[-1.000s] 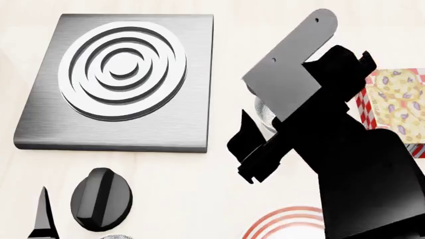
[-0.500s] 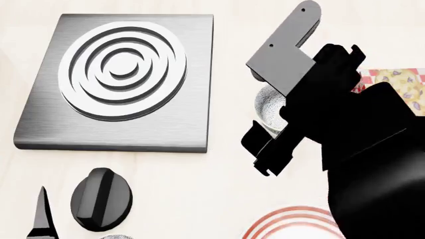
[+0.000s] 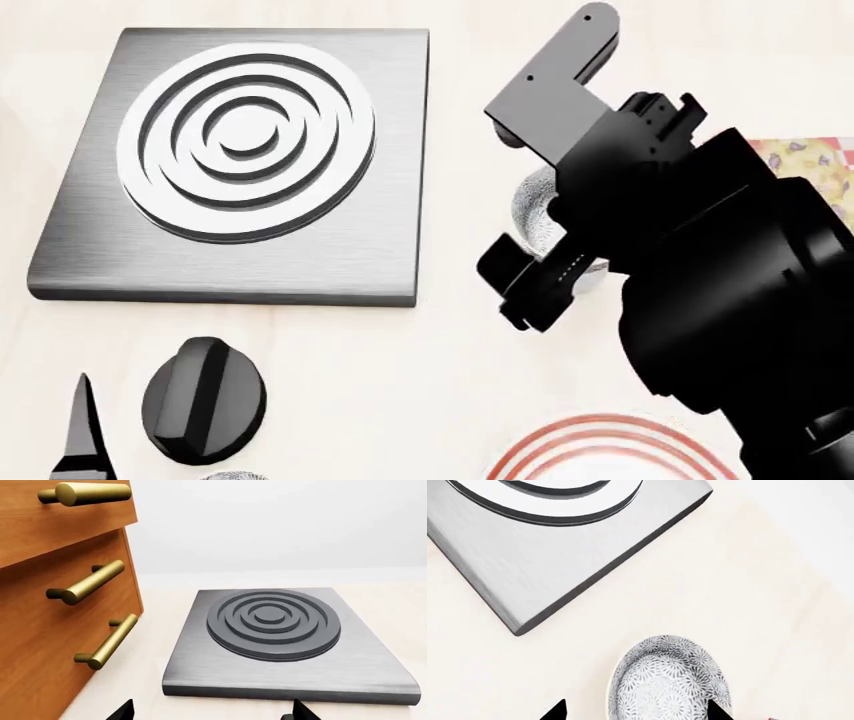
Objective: Pick the akita bowl on the ramekin and place it on the plate.
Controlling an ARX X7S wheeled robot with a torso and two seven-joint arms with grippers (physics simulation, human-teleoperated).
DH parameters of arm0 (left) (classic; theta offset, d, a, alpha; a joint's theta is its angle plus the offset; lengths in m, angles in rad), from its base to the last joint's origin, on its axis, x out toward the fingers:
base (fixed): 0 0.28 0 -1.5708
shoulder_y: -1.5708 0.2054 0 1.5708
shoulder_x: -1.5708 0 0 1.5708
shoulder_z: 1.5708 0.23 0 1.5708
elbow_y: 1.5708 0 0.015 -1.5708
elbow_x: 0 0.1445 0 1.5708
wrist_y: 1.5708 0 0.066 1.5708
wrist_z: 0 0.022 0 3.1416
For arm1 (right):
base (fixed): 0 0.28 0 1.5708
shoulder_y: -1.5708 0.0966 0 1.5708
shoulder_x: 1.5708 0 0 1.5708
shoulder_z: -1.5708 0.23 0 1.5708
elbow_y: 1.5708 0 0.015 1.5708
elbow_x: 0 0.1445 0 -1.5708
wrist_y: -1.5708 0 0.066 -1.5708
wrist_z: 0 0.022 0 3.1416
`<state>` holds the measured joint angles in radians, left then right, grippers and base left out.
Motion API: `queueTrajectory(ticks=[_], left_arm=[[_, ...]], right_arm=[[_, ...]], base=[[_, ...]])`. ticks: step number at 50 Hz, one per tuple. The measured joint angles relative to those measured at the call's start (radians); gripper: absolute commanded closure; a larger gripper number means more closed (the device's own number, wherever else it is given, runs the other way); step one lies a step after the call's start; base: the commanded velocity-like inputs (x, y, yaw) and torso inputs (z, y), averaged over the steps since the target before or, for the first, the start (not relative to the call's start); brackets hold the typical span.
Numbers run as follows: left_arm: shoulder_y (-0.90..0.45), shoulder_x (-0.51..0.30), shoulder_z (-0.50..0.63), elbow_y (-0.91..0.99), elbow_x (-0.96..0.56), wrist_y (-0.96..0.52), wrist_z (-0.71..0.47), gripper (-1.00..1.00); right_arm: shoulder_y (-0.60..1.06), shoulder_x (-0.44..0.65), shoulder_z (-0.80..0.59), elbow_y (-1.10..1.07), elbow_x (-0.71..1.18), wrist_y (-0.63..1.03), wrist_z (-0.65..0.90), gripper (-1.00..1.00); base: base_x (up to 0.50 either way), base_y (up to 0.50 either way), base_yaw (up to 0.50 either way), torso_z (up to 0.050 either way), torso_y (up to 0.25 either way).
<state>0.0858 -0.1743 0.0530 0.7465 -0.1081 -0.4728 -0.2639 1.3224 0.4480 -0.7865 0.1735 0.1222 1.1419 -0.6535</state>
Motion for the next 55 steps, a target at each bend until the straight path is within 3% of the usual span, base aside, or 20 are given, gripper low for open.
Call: queueTrajectory(ticks=[55], left_arm=[[-0.004, -0.045, 0.029, -0.012, -0.038, 0.014, -0.057, -1.0]], right_arm=[[-0.115, -0.04, 0.012, 0.152, -0.01, -0.153, 0.096, -1.0]], base=[[0.0, 0.0, 0.0, 0.0, 0.0]])
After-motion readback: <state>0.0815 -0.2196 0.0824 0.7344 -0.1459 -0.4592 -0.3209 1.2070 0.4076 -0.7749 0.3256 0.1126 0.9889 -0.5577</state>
